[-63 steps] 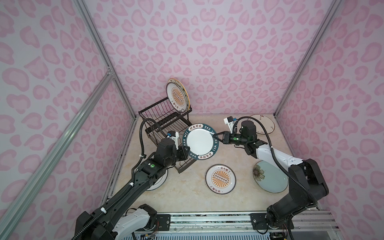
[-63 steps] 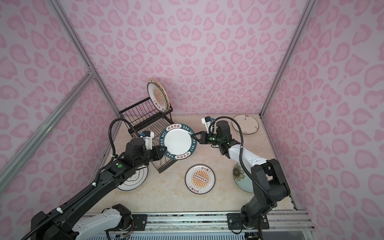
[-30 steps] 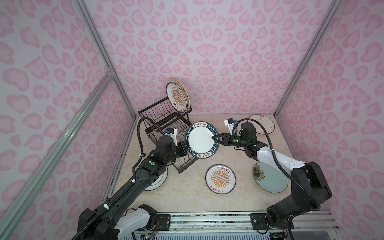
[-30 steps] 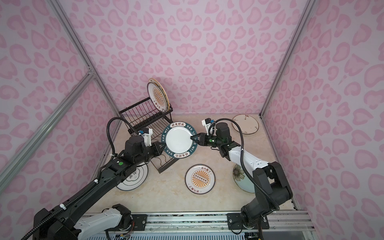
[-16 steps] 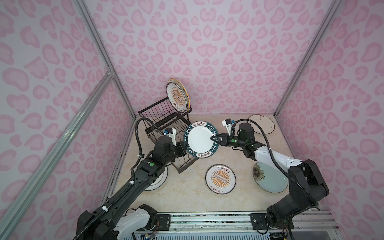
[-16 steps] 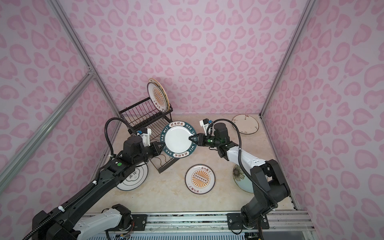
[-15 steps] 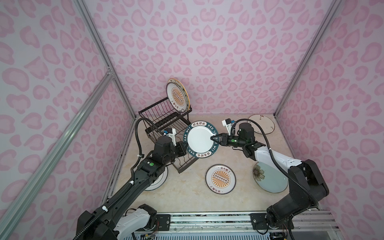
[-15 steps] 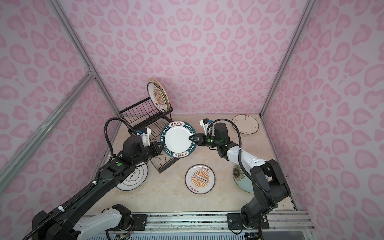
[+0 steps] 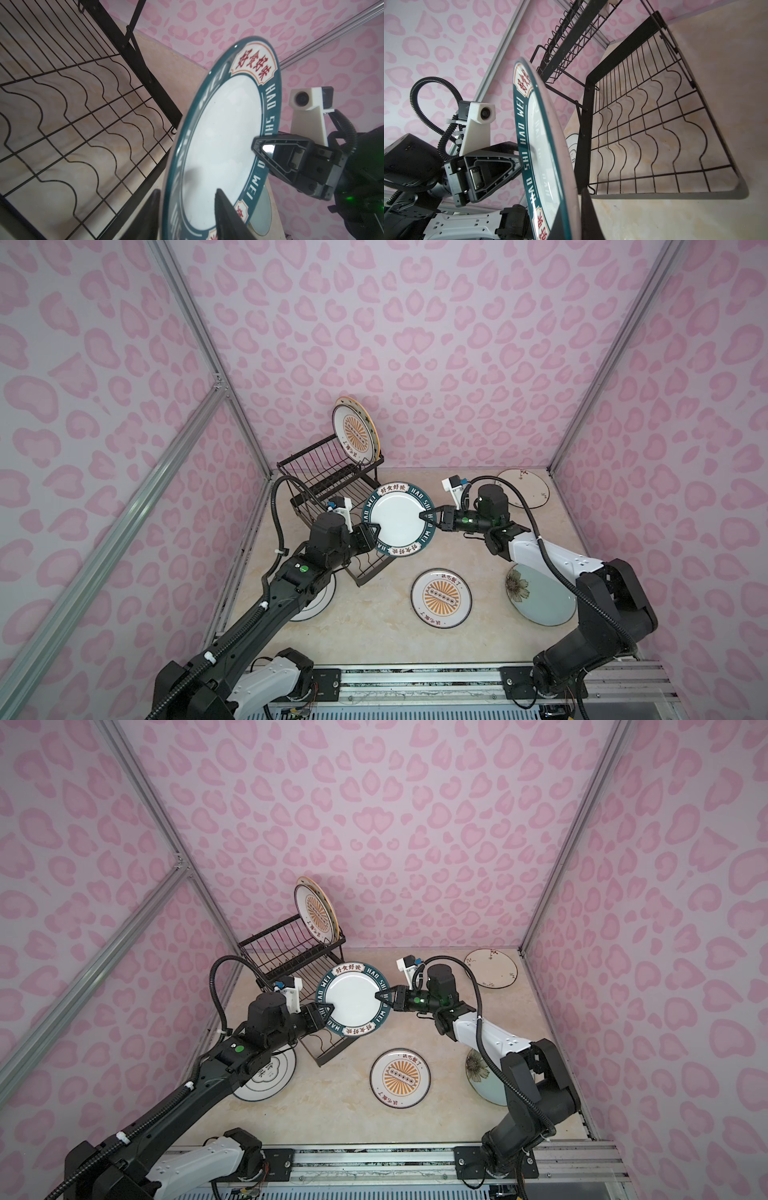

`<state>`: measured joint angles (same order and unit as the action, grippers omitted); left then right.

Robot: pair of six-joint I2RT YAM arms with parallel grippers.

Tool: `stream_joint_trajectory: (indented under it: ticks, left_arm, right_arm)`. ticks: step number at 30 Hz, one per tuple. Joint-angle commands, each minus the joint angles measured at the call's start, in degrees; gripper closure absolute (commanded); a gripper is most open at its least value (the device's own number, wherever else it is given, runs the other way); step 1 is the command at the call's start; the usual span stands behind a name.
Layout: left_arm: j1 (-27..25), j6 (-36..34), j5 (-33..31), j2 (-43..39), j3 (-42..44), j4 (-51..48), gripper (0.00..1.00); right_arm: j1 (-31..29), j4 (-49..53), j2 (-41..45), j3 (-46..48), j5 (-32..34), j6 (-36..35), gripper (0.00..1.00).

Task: Load the plates into the dish rack
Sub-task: 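Carry the upright green-rimmed plate past the left gripper toward the rack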

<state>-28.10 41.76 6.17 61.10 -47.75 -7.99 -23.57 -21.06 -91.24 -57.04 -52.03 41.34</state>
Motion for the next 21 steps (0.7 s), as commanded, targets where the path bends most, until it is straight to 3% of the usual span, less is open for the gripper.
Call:
stream_joint_trajectory:
  ticks: [1, 9, 21]
  left_arm:
    - [0.15, -1.19, -0.54, -0.72, -0.49, 0.61, 0.49]
    - [0.15, -2.47, -5.38, -4.22, 0.72, -2.59, 0.4]
    - [0.94, -3.69, -10.68, -14.54, 6.37, -8.64, 0.37]
  right_arm:
    - [0.28, -2.07, 0.58, -0.01, -0.39, -0.02, 1.0]
    - [0.55, 0.9, 2.37, -0.25, 2.9, -2.03, 1.0]
    - [-2.62, 11.13, 8.28, -5.28, 22.47, -11.1, 1.0]
